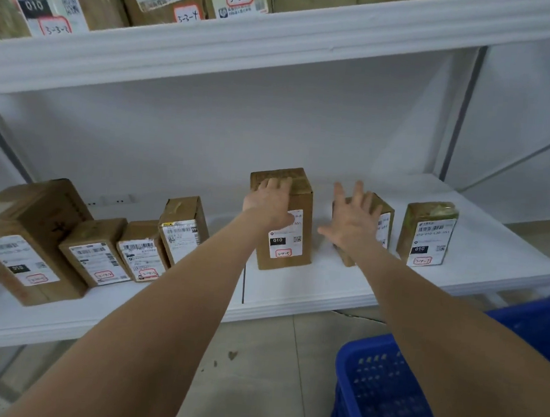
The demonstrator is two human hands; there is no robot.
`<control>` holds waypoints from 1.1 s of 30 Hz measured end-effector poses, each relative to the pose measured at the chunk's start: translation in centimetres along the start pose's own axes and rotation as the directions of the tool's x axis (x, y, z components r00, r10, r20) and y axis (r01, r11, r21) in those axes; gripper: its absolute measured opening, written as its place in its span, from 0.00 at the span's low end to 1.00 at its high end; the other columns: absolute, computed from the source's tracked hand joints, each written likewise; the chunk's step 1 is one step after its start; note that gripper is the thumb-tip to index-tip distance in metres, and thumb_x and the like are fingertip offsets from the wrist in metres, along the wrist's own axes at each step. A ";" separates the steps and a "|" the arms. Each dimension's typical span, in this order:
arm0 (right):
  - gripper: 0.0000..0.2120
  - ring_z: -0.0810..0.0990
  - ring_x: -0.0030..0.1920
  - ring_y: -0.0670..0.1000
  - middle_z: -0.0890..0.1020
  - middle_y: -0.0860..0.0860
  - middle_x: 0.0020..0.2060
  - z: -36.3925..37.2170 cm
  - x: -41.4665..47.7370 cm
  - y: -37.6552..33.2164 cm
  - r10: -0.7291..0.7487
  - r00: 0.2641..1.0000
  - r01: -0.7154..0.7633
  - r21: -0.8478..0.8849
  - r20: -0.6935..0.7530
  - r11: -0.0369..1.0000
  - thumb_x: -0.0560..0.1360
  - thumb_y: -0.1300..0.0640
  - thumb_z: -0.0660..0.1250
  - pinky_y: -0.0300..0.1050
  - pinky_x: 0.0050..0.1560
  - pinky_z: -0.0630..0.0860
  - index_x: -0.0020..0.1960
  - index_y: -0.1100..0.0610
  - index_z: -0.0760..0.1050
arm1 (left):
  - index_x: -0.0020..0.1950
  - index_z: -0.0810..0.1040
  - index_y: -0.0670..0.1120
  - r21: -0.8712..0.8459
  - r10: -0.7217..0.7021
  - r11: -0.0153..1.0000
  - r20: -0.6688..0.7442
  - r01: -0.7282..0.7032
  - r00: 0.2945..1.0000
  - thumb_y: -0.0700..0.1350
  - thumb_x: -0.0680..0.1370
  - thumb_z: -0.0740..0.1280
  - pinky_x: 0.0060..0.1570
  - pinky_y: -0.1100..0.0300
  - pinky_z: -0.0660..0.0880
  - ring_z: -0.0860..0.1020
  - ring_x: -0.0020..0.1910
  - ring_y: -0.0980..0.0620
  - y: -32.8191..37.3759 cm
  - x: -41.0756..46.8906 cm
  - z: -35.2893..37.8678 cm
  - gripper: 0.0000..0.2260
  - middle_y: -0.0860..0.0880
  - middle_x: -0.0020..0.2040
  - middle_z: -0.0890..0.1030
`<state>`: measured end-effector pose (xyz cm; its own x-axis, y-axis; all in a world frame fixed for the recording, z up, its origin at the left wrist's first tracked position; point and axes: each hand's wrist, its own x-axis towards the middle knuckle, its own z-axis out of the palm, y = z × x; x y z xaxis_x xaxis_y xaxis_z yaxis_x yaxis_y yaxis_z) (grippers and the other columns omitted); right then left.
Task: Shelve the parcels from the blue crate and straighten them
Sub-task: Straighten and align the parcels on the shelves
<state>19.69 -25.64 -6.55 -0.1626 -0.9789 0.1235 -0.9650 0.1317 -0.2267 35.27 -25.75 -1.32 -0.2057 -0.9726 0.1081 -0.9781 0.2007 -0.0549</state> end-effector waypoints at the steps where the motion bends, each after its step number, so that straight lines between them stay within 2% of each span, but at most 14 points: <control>1: 0.50 0.41 0.76 0.65 0.38 0.61 0.77 0.0 0.2 1.0 0.033 0.999 -0.033 -0.033 0.011 0.999 0.72 0.43 0.71 0.65 0.74 0.47 0.79 0.50 0.39 | 0.78 0.51 0.49 0.004 0.025 1.000 0.022 -0.025 0.999 0.53 0.76 0.67 0.68 0.47 0.63 0.58 0.75 0.45 0.6 0.2 0.0 0.36 0.46 0.76 0.58; 3: 0.49 0.41 0.76 0.67 0.39 0.62 0.76 0.5 0.2 2.3 0.072 0.997 -0.068 -0.096 0.034 0.993 0.71 0.50 0.72 0.64 0.74 0.47 0.78 0.50 0.41 | 0.78 0.51 0.49 0.016 0.038 0.999 0.095 -0.040 0.995 0.54 0.75 0.68 0.69 0.45 0.62 0.58 0.75 0.44 1.4 0.6 0.4 0.38 0.48 0.76 0.57; 5: 0.46 0.41 0.76 0.65 0.41 0.64 0.76 1.3 0.3 2.7 0.088 0.992 -0.078 -0.113 0.091 0.991 0.73 0.55 0.69 0.63 0.74 0.46 0.79 0.51 0.41 | 0.77 0.55 0.49 0.014 0.025 1.000 0.116 -0.027 0.993 0.54 0.73 0.70 0.68 0.45 0.66 0.61 0.73 0.44 1.4 1.1 0.5 0.37 0.48 0.75 0.60; 9: 0.43 0.44 0.77 0.64 0.43 0.67 0.76 2.7 0.5 1.1 0.076 0.987 -0.051 -0.172 0.141 0.984 0.75 0.55 0.66 0.57 0.76 0.50 0.79 0.54 0.40 | 0.74 0.60 0.51 0.025 0.038 0.999 0.084 -0.040 0.996 0.54 0.73 0.71 0.61 0.45 0.72 0.63 0.69 0.43 0.7 1.5 0.6 0.34 0.48 0.71 0.64; 12: 0.40 0.53 0.76 0.62 0.54 0.63 0.76 2.7 1.1 -1.4 0.008 0.994 0.010 -0.155 0.113 0.988 0.74 0.53 0.66 0.56 0.72 0.59 0.78 0.54 0.47 | 0.72 0.62 0.52 0.017 0.055 0.998 0.041 -0.055 0.998 0.54 0.74 0.69 0.58 0.48 0.73 0.63 0.68 0.44 0.4 1.6 0.8 0.30 0.48 0.68 0.65; 14: 0.36 0.61 0.72 0.60 0.62 0.59 0.71 2.5 1.6 -1.9 -0.037 0.998 0.045 -0.171 0.047 0.984 0.73 0.52 0.67 0.55 0.67 0.63 0.76 0.53 0.55 | 0.71 0.63 0.51 0.003 0.067 0.998 0.011 -0.067 0.998 0.55 0.74 0.68 0.57 0.49 0.72 0.64 0.67 0.44 0.0 2.2 0.5 0.28 0.47 0.67 0.66; 15: 0.36 0.62 0.71 0.60 0.62 0.58 0.70 2.4 1.8 -1.7 -0.051 0.999 0.050 -0.180 -0.001 0.982 0.72 0.51 0.68 0.55 0.66 0.63 0.75 0.52 0.55 | 0.71 0.64 0.51 0.006 0.077 0.997 -0.015 -0.077 0.997 0.56 0.74 0.68 0.58 0.49 0.71 0.64 0.67 0.44 -0.2 2.6 0.3 0.29 0.47 0.67 0.66; 17: 0.42 0.55 0.74 0.62 0.52 0.58 0.75 2.2 2.7 -0.9 -0.074 0.996 0.062 -0.207 -0.052 0.976 0.71 0.47 0.69 0.58 0.69 0.58 0.78 0.48 0.49 | 0.73 0.61 0.50 0.022 0.099 0.995 -0.066 -0.098 0.993 0.57 0.72 0.69 0.61 0.48 0.68 0.64 0.68 0.45 -0.2 3.4 0.1 0.33 0.45 0.68 0.66; 19: 0.52 0.42 0.76 0.65 0.39 0.57 0.77 2.1 3.7 0.0 -0.057 0.998 0.061 -0.230 0.026 0.971 0.69 0.43 0.72 0.64 0.73 0.48 0.78 0.46 0.39 | 0.77 0.52 0.52 0.026 0.116 0.993 -0.031 -0.116 0.993 0.59 0.71 0.70 0.67 0.42 0.63 0.58 0.73 0.43 0.3 4.0 0.4 0.41 0.44 0.73 0.60; 21: 0.56 0.36 0.75 0.66 0.33 0.57 0.76 2.3 4.4 0.2 -0.023 0.993 0.047 -0.204 0.118 0.978 0.66 0.41 0.75 0.67 0.73 0.43 0.78 0.44 0.37 | 0.78 0.43 0.57 0.053 0.111 0.992 0.070 -0.115 0.991 0.59 0.70 0.72 0.69 0.33 0.55 0.50 0.76 0.39 0.6 4.5 1.2 0.47 0.44 0.78 0.50; 23: 0.55 0.36 0.75 0.68 0.33 0.57 0.76 2.9 4.7 0.2 0.002 0.984 0.026 -0.160 0.176 0.987 0.66 0.43 0.76 0.67 0.73 0.45 0.78 0.40 0.39 | 0.77 0.42 0.60 0.079 0.099 0.991 0.139 -0.111 0.985 0.56 0.70 0.74 0.68 0.30 0.54 0.49 0.76 0.36 0.4 4.9 1.7 0.47 0.45 0.79 0.47; 28: 0.44 0.51 0.73 0.67 0.46 0.58 0.76 4.2 5.0 -0.3 0.034 0.990 -0.026 -0.058 0.134 0.998 0.71 0.46 0.72 0.58 0.68 0.64 0.77 0.38 0.48 | 0.76 0.52 0.62 0.091 0.105 0.989 0.082 -0.113 0.991 0.44 0.73 0.72 0.61 0.35 0.68 0.64 0.69 0.38 -2.1 5.4 1.6 0.40 0.46 0.75 0.59; 30: 0.43 0.55 0.71 0.65 0.50 0.58 0.75 4.4 4.9 -0.8 0.027 0.994 -0.018 -0.077 0.110 0.997 0.71 0.44 0.71 0.55 0.65 0.67 0.77 0.38 0.49 | 0.75 0.52 0.62 0.091 0.095 0.991 0.091 -0.103 0.991 0.43 0.73 0.72 0.60 0.36 0.69 0.66 0.68 0.38 -3.2 5.4 1.7 0.39 0.47 0.74 0.60; 33: 0.42 0.55 0.71 0.65 0.50 0.58 0.75 4.8 4.8 -1.9 0.021 0.994 -0.013 -0.073 0.109 0.997 0.71 0.44 0.71 0.55 0.64 0.68 0.77 0.38 0.49 | 0.76 0.53 0.61 0.085 0.114 0.989 0.107 -0.123 0.988 0.42 0.74 0.70 0.60 0.38 0.70 0.67 0.68 0.39 -4.3 5.3 1.7 0.38 0.47 0.75 0.60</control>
<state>21.74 -31.32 -10.14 -0.1592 -0.9872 0.0131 -0.9753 0.1552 -0.1574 38.41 -31.93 -2.19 -0.3109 -0.9504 -0.0059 -0.9391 0.3082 -0.1521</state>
